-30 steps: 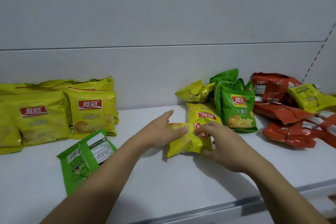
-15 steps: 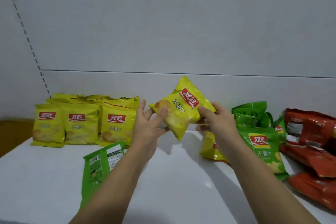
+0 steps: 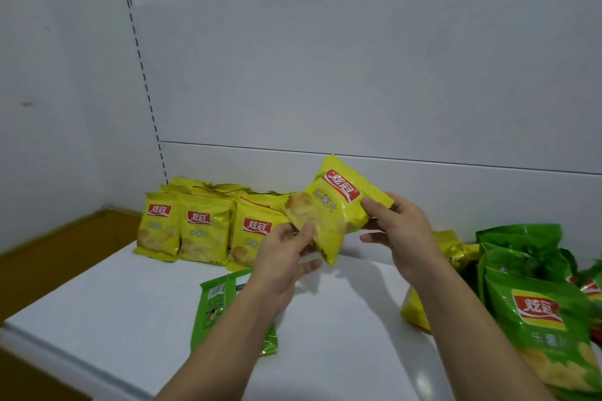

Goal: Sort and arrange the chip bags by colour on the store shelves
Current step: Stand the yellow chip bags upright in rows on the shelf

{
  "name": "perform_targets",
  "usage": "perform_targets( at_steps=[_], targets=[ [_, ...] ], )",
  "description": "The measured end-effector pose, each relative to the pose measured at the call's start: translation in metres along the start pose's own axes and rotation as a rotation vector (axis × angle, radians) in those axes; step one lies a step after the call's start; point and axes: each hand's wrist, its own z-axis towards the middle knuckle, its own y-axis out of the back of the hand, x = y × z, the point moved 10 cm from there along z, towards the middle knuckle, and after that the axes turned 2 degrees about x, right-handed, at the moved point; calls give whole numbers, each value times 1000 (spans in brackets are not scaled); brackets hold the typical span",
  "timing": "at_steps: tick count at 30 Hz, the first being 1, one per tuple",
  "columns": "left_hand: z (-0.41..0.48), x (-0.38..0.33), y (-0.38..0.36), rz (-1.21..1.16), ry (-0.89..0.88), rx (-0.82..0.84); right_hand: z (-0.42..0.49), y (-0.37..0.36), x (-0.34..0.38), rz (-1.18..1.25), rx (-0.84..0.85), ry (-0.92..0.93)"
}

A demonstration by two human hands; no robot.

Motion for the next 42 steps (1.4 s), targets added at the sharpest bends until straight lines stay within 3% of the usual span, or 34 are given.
perform_targets(
  at_steps=[3, 8, 11, 19, 26, 30, 34, 39, 42],
  targets=[
    [-1, -17, 3, 30, -83, -15, 6, 0, 4, 23, -3, 7],
    [-2, -38, -8, -67, -133, 116, 17, 0, 11, 166, -22, -29],
    [2, -42, 1, -42, -149, 44, 25, 5, 14, 243, -105, -51],
    [7, -33, 22, 138, -175, -101, 38, 6, 27, 120, -228, 97],
    [8, -33, 39, 392, -132, -6, 33, 2, 34, -53, -123, 194],
    [0, -52, 22, 281, -191, 161, 32, 8, 33, -18, -130, 187],
    [-3, -70, 19, 389, -312, 83, 33, 5, 27, 8, -64, 97],
    [-5, -68, 26, 552, -274, 122, 25, -11, 19, -221, 244, -20],
    [-4, -65, 33, 567, -260, 116, 28, -11, 19, -272, 190, 8]
  ],
)
